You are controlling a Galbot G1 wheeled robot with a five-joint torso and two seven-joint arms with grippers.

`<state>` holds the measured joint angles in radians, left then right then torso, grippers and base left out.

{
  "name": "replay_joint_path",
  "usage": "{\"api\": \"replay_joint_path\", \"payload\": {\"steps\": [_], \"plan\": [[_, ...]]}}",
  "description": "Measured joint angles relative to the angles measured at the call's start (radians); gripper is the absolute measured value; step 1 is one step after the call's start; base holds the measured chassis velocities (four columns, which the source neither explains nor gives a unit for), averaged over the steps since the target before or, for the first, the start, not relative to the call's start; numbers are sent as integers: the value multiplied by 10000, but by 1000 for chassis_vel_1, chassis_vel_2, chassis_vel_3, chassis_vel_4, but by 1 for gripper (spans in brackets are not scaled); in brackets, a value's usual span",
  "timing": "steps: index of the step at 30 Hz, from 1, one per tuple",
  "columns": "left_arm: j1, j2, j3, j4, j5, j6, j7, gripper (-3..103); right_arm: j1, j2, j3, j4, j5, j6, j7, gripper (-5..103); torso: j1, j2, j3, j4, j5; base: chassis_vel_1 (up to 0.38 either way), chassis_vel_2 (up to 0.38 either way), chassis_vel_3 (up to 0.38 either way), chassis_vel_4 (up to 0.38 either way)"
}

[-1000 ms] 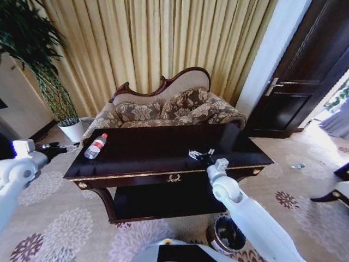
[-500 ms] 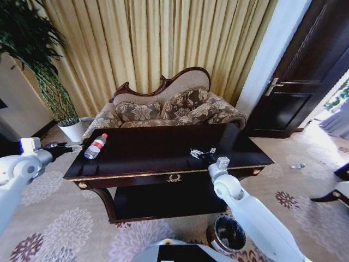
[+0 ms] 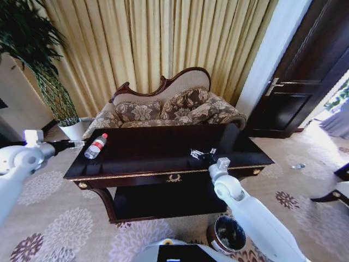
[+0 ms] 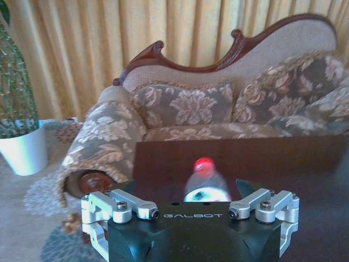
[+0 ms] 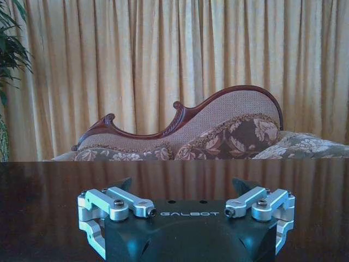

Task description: Move to the front of the table and place the trash on the table into the trash bin.

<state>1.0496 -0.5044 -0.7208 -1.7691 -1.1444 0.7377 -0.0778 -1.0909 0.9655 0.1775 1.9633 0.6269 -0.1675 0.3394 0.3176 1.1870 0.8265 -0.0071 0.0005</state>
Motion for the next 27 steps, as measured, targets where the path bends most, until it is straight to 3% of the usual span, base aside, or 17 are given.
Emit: {"api": "replay_joint_path", "payload": {"steps": [5, 8, 17, 27], "plan": [[55, 115, 284, -324, -620, 3, -979, 100, -74, 42, 3, 32, -40, 44, -3, 100, 0, 0, 0, 3, -1, 0, 0, 0, 0], [245, 201, 317, -335, -668, 4, -1118, 100, -71, 107, 4, -9, -64, 72, -17, 100, 0, 0, 0, 5, -2, 0, 0, 0, 0], [553, 290, 392, -141, -267, -2, -621, 100, -106, 286, -1, -147, -194, 174, -123, 100, -1, 0, 0, 2, -3, 0, 0, 0, 0], [190, 89, 853, 68, -70, -11, -486, 100, -128, 272, -7, -147, -197, 186, -151, 100, -1, 0, 0, 1, -1, 0, 0, 0, 0]]}}
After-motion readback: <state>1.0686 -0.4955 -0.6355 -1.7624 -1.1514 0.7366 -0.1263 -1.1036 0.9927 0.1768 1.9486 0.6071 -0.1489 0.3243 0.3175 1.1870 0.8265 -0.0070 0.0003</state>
